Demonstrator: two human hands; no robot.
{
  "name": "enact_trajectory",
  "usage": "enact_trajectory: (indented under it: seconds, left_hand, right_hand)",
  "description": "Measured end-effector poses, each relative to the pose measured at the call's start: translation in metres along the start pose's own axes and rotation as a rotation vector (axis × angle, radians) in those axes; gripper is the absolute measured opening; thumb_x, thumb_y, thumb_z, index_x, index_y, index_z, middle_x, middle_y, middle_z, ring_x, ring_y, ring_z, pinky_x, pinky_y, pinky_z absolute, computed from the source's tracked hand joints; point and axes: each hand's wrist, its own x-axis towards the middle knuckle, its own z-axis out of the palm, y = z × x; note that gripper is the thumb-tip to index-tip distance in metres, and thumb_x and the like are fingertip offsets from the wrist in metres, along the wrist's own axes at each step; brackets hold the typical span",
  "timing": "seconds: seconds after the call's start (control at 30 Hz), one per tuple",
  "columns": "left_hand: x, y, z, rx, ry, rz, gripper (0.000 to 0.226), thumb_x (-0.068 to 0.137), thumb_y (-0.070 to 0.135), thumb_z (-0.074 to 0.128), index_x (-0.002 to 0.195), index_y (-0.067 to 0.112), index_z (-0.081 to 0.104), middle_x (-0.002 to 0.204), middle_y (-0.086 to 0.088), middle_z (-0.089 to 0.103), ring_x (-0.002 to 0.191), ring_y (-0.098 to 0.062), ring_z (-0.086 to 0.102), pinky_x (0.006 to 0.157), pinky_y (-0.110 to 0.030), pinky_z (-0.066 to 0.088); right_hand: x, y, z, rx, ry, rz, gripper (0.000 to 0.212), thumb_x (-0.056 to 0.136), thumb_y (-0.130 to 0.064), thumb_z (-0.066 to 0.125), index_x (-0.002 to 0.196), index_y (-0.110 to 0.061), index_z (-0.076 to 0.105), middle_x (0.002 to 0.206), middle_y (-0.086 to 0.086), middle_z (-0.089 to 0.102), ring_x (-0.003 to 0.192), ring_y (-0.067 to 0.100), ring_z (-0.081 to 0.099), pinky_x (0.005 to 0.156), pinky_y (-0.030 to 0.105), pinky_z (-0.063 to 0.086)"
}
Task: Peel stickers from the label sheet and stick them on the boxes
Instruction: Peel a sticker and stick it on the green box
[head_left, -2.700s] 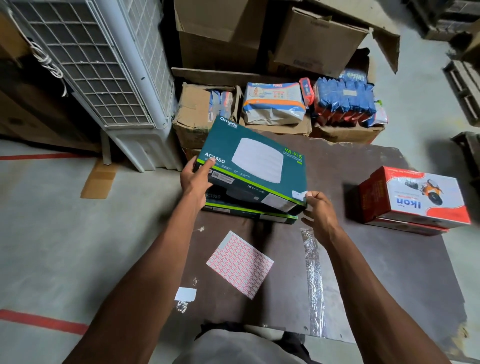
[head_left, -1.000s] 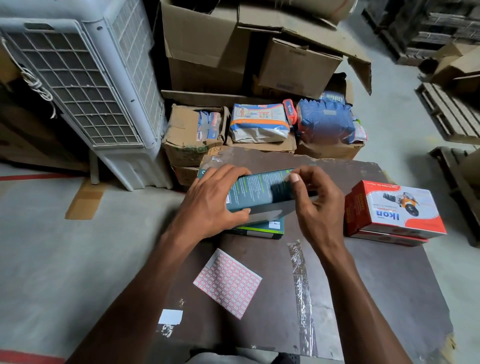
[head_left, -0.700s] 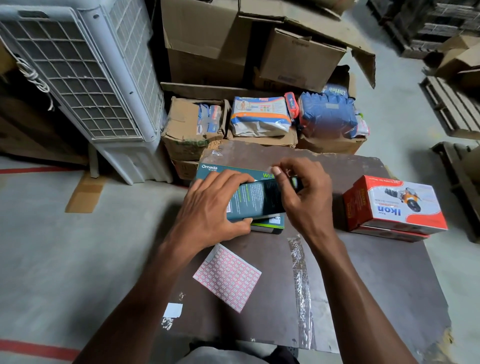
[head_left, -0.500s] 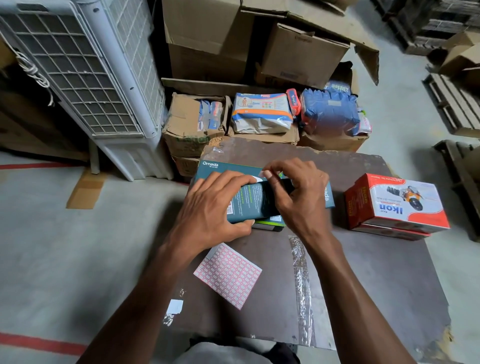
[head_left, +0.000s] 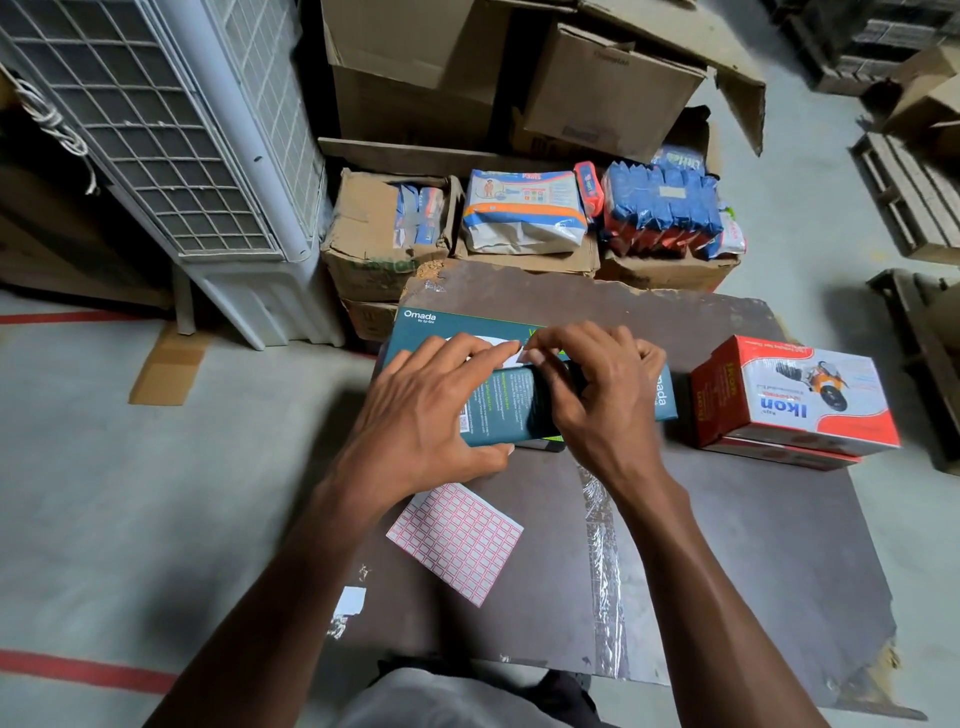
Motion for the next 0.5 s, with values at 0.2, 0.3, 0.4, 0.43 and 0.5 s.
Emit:
enact_trajectory:
  seconds: [0.2, 0.3, 0.4, 0.43, 0.5]
  left_hand:
    - [0.001, -0.0009, -0.0002, -0.006, -0.017, 0.006, 0.079, 0.064, 0.061, 0.064, 0.139, 0.039, 0.048, 0.126, 0.014, 0.054, 0.109, -0.017, 0.054, 0.087, -0.041, 0.049]
    - [0.0005, -0.0006, -0.0005, -0.013, -0.013, 0.004, 0.078, 0.064, 0.062, 0.064, 0.137, 0.039, 0.048, 0.126, 0.015, 0.053, 0.109, -0.017, 0.053, 0.088, -0.04, 0.049]
    - [0.0018, -0.001, -0.0013, -0.015, -0.02, -0.003, 0.078, 0.063, 0.064, 0.064, 0.136, 0.04, 0.049, 0.125, 0.015, 0.054, 0.109, -0.016, 0.054, 0.088, -0.042, 0.049]
    - [0.0024, -0.0012, -0.0015, -0.018, -0.02, -0.007, 0.078, 0.062, 0.064, 0.064, 0.135, 0.04, 0.049, 0.125, 0.016, 0.054, 0.109, -0.016, 0.054, 0.089, -0.042, 0.05]
    - [0.0036, -0.0019, -0.002, -0.033, -0.023, -0.014, 0.077, 0.062, 0.064, 0.066, 0.134, 0.041, 0.049, 0.125, 0.016, 0.054, 0.109, -0.015, 0.054, 0.088, -0.043, 0.05]
  right_hand:
    - [-0.0005, 0.0019, -0.0006, 0.005, -0.032, -0.011, 0.01, 0.099, -0.036, 0.063, 0.099, -0.031, 0.07, 0.101, -0.015, 0.069, 0.092, 0.014, 0.051, 0.085, 0.053, 0.04]
    - [-0.0006, 0.0028, -0.0006, -0.006, -0.039, -0.024, 0.007, 0.098, -0.033, 0.063, 0.1, -0.031, 0.07, 0.101, -0.015, 0.068, 0.091, 0.014, 0.049, 0.084, 0.052, 0.039]
    - [-0.0008, 0.0053, -0.0013, -0.002, -0.058, -0.054, 0.012, 0.095, -0.023, 0.063, 0.1, -0.032, 0.07, 0.102, -0.016, 0.066, 0.09, 0.015, 0.048, 0.082, 0.054, 0.04]
    - [-0.0009, 0.0065, -0.0019, 0.006, -0.067, -0.067, 0.016, 0.093, -0.02, 0.061, 0.101, -0.032, 0.069, 0.103, -0.016, 0.066, 0.09, 0.015, 0.048, 0.081, 0.054, 0.04]
    - [-0.0008, 0.009, -0.003, 0.023, -0.08, -0.099, 0.023, 0.09, -0.017, 0.057, 0.102, -0.032, 0.069, 0.105, -0.015, 0.065, 0.091, 0.016, 0.049, 0.08, 0.055, 0.041]
